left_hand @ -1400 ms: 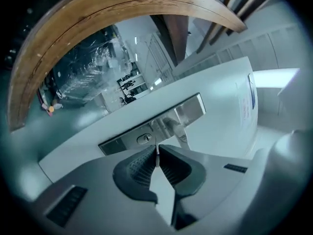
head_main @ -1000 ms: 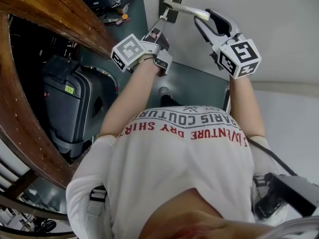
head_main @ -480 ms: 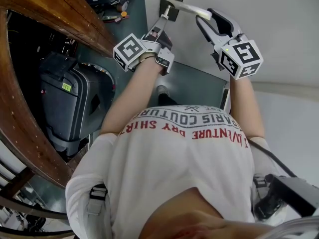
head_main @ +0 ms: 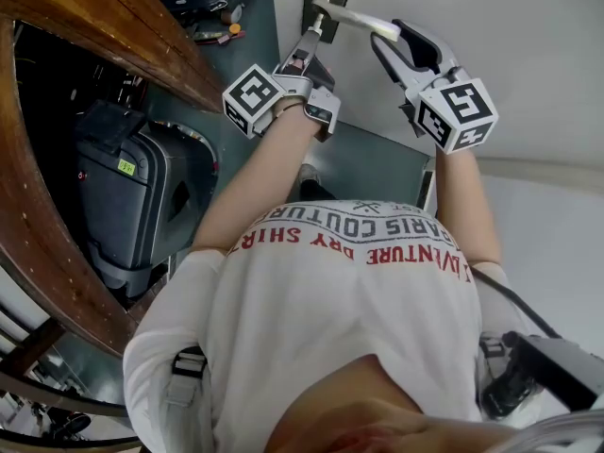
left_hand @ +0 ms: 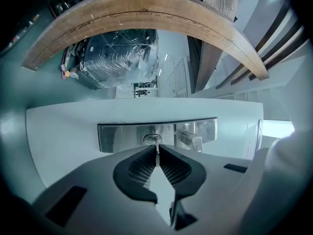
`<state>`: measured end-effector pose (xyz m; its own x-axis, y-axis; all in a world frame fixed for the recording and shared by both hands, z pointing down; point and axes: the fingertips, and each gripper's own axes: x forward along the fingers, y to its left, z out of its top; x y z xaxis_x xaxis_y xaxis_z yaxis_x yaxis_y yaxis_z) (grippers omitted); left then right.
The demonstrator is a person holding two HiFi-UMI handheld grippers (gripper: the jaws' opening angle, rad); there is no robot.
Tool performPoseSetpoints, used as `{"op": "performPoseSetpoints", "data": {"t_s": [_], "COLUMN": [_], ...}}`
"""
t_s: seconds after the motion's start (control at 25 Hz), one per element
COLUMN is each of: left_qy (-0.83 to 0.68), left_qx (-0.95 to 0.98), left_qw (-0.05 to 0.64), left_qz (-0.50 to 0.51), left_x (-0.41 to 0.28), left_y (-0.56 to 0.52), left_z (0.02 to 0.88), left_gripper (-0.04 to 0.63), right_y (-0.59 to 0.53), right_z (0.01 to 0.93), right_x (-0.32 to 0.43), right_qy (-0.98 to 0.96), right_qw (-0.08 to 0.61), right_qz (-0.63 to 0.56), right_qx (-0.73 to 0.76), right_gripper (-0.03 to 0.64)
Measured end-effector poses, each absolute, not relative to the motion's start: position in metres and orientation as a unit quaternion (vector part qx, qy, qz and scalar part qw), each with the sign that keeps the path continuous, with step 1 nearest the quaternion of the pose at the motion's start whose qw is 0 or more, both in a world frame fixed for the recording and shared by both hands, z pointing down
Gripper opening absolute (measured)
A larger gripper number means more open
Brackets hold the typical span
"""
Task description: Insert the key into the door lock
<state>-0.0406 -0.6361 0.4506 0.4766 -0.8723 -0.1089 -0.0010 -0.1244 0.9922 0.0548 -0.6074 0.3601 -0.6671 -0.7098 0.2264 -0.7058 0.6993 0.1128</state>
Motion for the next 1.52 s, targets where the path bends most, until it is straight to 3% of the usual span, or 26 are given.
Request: {"op": "performPoseSetpoints", "data": {"t_s": [1.52], "left_qy": [-0.363], "left_qx": [0.591], "left_qw": [0.568], "left_qz": [-0.443], "left_x": [-0.0411], "left_y": [-0.6358], "left_z": [0.4475], "left_gripper": [0.021], "right_y": [-0.6017], "right_z": [0.3556], "right_x": [0.0523], "right_qy": [-0.92], "right_qw": [0.124], "right_qz": [-0.019], "right_qx": [0.372], "right_gripper": [0.153]}}
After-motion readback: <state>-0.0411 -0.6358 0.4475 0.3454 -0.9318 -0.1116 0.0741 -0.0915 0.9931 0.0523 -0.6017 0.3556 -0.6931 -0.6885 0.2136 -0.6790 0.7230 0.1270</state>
